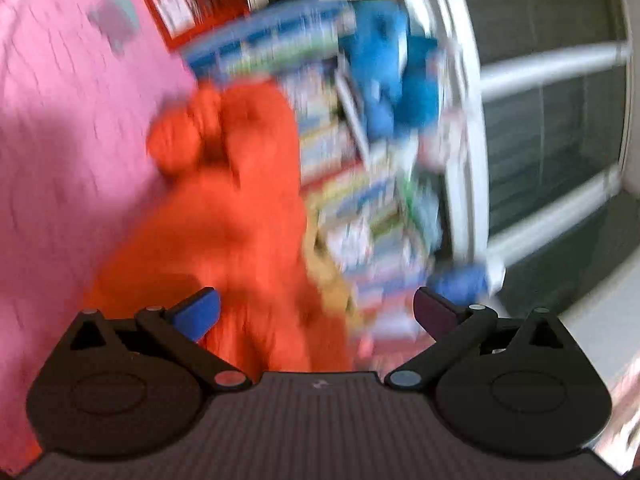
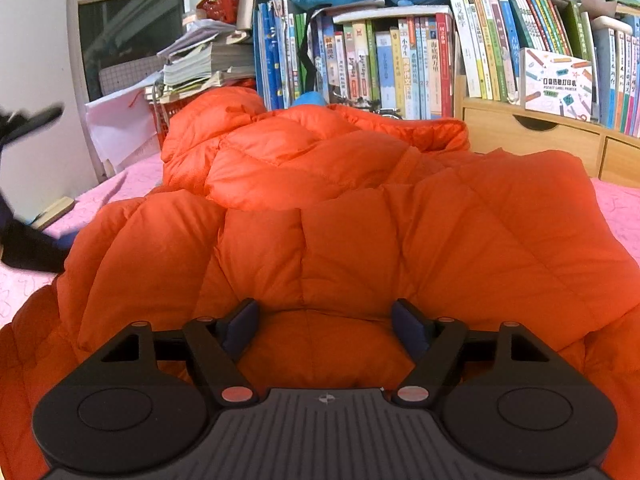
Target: Fold clothes
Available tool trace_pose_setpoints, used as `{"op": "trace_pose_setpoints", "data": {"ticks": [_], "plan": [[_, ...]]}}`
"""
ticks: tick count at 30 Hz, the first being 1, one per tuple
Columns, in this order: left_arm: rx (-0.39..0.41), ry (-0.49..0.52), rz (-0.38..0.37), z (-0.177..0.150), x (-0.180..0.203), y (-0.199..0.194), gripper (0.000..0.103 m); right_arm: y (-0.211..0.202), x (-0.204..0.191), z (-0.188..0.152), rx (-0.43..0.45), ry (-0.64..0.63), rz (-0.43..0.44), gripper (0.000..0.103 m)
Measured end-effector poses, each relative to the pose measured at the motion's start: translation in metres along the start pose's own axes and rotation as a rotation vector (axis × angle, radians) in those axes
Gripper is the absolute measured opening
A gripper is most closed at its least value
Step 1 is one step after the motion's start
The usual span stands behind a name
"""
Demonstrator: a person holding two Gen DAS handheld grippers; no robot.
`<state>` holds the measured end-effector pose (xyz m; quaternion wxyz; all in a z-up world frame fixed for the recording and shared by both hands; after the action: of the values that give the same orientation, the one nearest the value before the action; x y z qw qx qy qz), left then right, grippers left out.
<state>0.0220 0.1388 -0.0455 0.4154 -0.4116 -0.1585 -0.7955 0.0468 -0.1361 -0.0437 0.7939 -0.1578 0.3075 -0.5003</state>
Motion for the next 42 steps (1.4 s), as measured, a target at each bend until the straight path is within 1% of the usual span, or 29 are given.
{"op": "trace_pose_setpoints", "data": {"ticks": [4, 5, 7, 8, 10, 13, 16, 18, 19, 20, 21, 22, 23, 24, 26, 27, 28, 31, 32, 33, 34, 35, 36, 38, 40, 41, 42], "plan": [[-0.125, 0.027, -0.123, -0.018, 0.012, 0.014, 0.103, 0.0, 0.001, 0.0, -0.002, 0.002, 0.002, 0.075], [-0.139, 0.026, -0.159, -0.019, 0.014, 0.017, 0.103, 0.0, 0.001, 0.0, -0.003, 0.003, 0.003, 0.075], [-0.155, 0.025, -0.179, -0.019, 0.014, 0.02, 0.103, 0.0, 0.001, 0.0, -0.004, 0.005, 0.006, 0.076], [-0.168, 0.028, -0.149, -0.019, 0.013, 0.023, 0.103, 0.0, 0.001, 0.0, -0.005, 0.006, 0.007, 0.076], [-0.201, 0.028, -0.062, -0.021, 0.007, 0.031, 0.103, 0.0, 0.002, 0.001, -0.006, 0.007, 0.008, 0.076], [-0.197, 0.021, 0.007, -0.02, 0.002, 0.048, 0.103, 0.001, 0.001, 0.001, -0.005, 0.011, 0.006, 0.076], [-0.145, 0.071, 0.077, -0.019, 0.005, 0.061, 0.103, 0.001, 0.001, 0.001, -0.006, 0.014, 0.004, 0.077], [-0.118, 0.073, 0.086, -0.02, 0.006, 0.064, 0.102, 0.002, 0.001, 0.0, -0.007, 0.016, 0.003, 0.077], [-0.106, 0.071, 0.088, -0.02, 0.006, 0.065, 0.099, 0.002, 0.002, 0.0, -0.008, 0.018, 0.001, 0.077], [-0.087, 0.041, 0.058, -0.02, 0.005, 0.063, 0.082, 0.002, 0.002, 0.0, -0.009, 0.02, 0.0, 0.077], [-0.065, 0.002, 0.018, -0.02, 0.003, 0.06, 0.057, 0.002, 0.002, 0.0, -0.01, 0.022, -0.002, 0.077], [-0.044, -0.037, -0.022, -0.02, 0.002, 0.057, 0.044, 0.002, 0.002, 0.0, -0.011, 0.026, -0.003, 0.077], [-0.02, -0.064, -0.058, -0.019, 0.001, 0.053, 0.025, 0.003, 0.003, 0.001, -0.012, 0.03, -0.003, 0.077], [0.004, -0.077, -0.091, -0.017, 0.002, 0.048, 0.017, 0.003, 0.003, 0.001, -0.013, 0.034, -0.003, 0.077], [0.041, -0.077, -0.147, -0.012, 0.007, 0.038, 0.017, 0.004, 0.004, 0.002, -0.014, 0.035, -0.002, 0.077], [0.037, -0.049, -0.151, -0.009, 0.011, 0.034, 0.018, 0.004, 0.004, 0.002, -0.014, 0.036, -0.002, 0.077], [0.011, 0.003, -0.124, -0.007, 0.018, 0.033, 0.018, 0.004, 0.004, 0.002, -0.014, 0.037, -0.002, 0.077], [-0.092, 0.156, 0.005, -0.014, 0.035, 0.041, 0.022, 0.004, 0.003, 0.001, -0.015, 0.035, -0.004, 0.077], [-0.124, 0.196, 0.029, -0.019, 0.039, 0.045, 0.031, 0.004, 0.003, 0.001, -0.015, 0.035, -0.005, 0.078], [-0.156, 0.232, 0.045, -0.024, 0.044, 0.05, 0.045, 0.004, 0.004, 0.002, -0.015, 0.034, -0.005, 0.078], [-0.184, 0.261, 0.062, -0.028, 0.047, 0.055, 0.056, 0.004, 0.004, 0.002, -0.016, 0.034, -0.005, 0.078], [-0.199, 0.279, 0.084, -0.031, 0.048, 0.058, 0.072, 0.004, 0.004, 0.002, -0.016, 0.033, -0.004, 0.078], [-0.212, 0.293, 0.108, -0.034, 0.049, 0.062, 0.074, 0.004, 0.004, 0.002, -0.017, 0.033, -0.004, 0.078], [-0.213, 0.288, 0.125, -0.037, 0.044, 0.071, 0.074, 0.003, 0.005, 0.002, -0.017, 0.034, -0.004, 0.078], [-0.193, 0.255, 0.129, -0.038, 0.039, 0.076, 0.053, 0.003, 0.005, 0.002, -0.016, 0.038, -0.005, 0.078], [-0.184, 0.235, 0.129, -0.037, 0.036, 0.078, 0.028, 0.003, 0.005, 0.002, -0.015, 0.041, -0.008, 0.078], [-0.181, 0.207, 0.129, -0.035, 0.033, 0.077, 0.009, 0.003, 0.006, 0.003, -0.015, 0.045, -0.009, 0.078]]}}
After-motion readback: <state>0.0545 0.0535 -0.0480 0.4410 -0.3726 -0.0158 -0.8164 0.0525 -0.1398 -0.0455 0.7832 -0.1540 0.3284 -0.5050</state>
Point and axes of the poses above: each gripper's, at about its wrist camera, not at the fingertips, and y roughly the way its jaws point, x to its right, z to its top, the point moved 2 cm from there along y, roughly the way its jaws point, and after that the axes turned 15 degrees about y, right-handed, at the moved point
